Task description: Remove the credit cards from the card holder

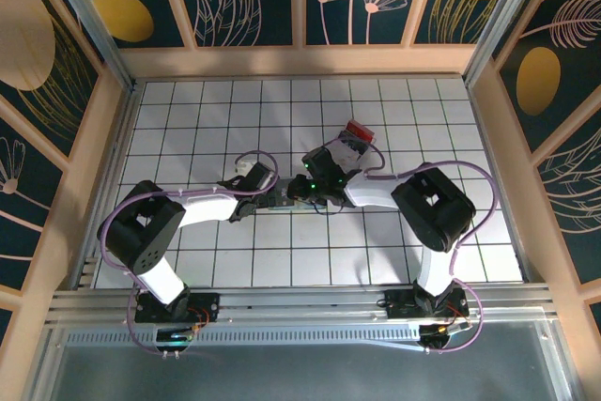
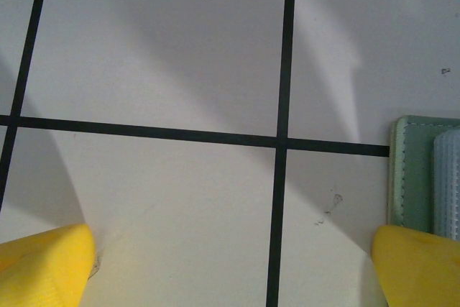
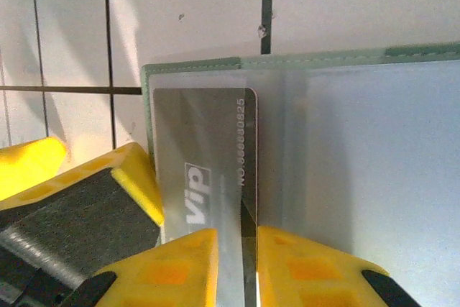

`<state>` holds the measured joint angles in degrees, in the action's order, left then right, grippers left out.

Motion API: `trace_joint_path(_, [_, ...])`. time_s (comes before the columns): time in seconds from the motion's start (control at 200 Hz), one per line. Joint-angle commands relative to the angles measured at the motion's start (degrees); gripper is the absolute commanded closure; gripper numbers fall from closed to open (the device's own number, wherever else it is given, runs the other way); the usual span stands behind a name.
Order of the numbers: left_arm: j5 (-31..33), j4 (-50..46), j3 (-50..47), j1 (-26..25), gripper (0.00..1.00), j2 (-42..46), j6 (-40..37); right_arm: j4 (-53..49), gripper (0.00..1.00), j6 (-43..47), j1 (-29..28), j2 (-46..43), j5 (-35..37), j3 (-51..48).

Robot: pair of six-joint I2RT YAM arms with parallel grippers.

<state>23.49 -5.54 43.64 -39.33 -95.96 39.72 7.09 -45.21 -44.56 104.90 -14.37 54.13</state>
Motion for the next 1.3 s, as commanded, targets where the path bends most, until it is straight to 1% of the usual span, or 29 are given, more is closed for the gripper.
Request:
trace_joint_path(0.0, [-2.45, -1.67, 0.13, -0.13, 0.01, -1.90, 0.10, 4.95, 0.79, -1.00, 0.20, -2.75, -3.62, -1.08])
trace_joint_path(0.375, [-2.55, -1.84, 0.04, -0.18, 0.01, -1.88, 0.10, 8.08, 0.80, -1.69, 1.10, -3.40, -5.27, -2.98])
trace_joint_path(0.661, [-2.20, -2.10, -0.13, -0.21, 0.01, -1.87, 0.27, 11.40, 0.90, -2.95, 1.57, -2.60, -7.12, -4.18])
trace_joint_path(0.751, [-1.94, -2.28, -0.20, -0.19, 0.01, -1.88, 0.37, 11.55, 0.91, -2.95, 1.85, -3.28, -7.03, -4.85])
trace_joint_path(1.141, [-0.88, -3.42, 0.11, -0.16, 0.01, -1.86, 0.73, 10.40, 0.91, -2.43, 3.68, -7.41, -5.76, -7.85])
trace_joint_path(1.296, [-0.96, -3.42, 0.33, -0.14, 0.01, -1.86, 0.67, 11.11, 0.90, -2.62, 3.93, -7.74, -6.51, -8.07])
